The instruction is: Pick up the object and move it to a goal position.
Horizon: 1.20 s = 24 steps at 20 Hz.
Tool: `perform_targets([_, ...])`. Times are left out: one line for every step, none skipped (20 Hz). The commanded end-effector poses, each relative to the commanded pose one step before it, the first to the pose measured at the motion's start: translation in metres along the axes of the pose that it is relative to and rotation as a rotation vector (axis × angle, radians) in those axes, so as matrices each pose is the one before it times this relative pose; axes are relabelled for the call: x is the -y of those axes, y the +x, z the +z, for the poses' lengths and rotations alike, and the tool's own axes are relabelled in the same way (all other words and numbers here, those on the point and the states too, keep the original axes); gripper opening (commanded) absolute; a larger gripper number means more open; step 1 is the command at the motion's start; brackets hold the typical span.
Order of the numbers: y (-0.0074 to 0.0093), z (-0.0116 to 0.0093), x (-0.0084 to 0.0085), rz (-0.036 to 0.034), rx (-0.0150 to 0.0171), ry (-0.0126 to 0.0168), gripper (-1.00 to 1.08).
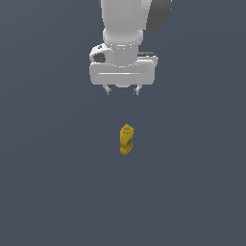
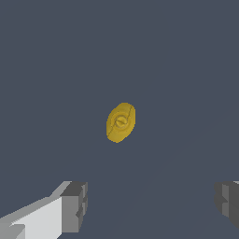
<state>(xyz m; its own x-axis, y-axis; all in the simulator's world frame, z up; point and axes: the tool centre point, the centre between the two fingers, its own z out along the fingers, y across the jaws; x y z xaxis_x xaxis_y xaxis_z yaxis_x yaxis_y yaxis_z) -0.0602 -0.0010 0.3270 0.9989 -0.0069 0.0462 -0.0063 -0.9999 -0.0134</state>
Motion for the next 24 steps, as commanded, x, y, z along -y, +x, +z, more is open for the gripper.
perform_targets([0.00015,0.00026,0.00035,0.00087,0.00012,-0.00007,1.0])
perform_targets([0.00036,0.00067,0.00009,0.00349,0.00037,-0.00031,1.0])
perform_targets([0.00057,0.001,0.00017,0.00486,0.00045,-0.00005,1.0])
perform_targets([0.00073,0.00128,0.0002,0.00619,0.00056,0.00002,1.0])
perform_targets([0.00085,0.00152,0.00024,0.00737,0.00068,-0.00005,1.0])
perform_targets([0.00095,0.00173,0.00032,0.00842,0.00079,-0.00017,1.0])
perform_targets([0.00106,0.00196,0.00035,0.00957,0.0009,-0.00026,1.0])
perform_targets([0.00117,0.0022,0.00041,0.01069,0.00101,-0.00034,1.0])
perform_targets([0.00128,0.00243,0.00046,0.0118,0.00111,-0.00038,1.0])
perform_targets([0.00139,0.00269,0.00054,0.01295,0.00121,-0.0004,1.0])
perform_targets([0.0015,0.00296,0.00061,0.01415,0.00131,-0.00044,1.0])
perform_targets([0.0016,0.00322,0.00068,0.01531,0.00141,-0.0005,1.0])
perform_targets([0.00169,0.00348,0.00076,0.01649,0.00151,-0.00058,1.0])
perform_targets([0.00177,0.00375,0.00086,0.01766,0.0016,-0.00066,1.0])
perform_targets([0.00185,0.00404,0.00094,0.01887,0.0017,-0.00074,1.0])
perform_targets([0.00192,0.00432,0.00105,0.02006,0.00179,-0.00083,1.0])
perform_targets([0.00198,0.00462,0.00114,0.02128,0.00188,-0.00093,1.0])
perform_targets([0.00203,0.00491,0.00127,0.02247,0.00195,-0.00104,1.0])
perform_targets([0.00205,0.00519,0.00137,0.02357,0.00202,-0.00114,1.0])
perform_targets([0.00198,0.00524,0.00141,0.02358,0.00199,-0.0012,1.0])
perform_targets([0.00181,0.00503,0.0014,0.02246,0.00186,-0.0012,1.0])
perform_targets([0.00164,0.00479,0.00136,0.02124,0.00173,-0.00118,1.0])
perform_targets([0.00149,0.00454,0.0013,0.02002,0.00161,-0.00116,1.0])
perform_targets([0.00134,0.00429,0.00125,0.01881,0.00148,-0.00112,1.0])
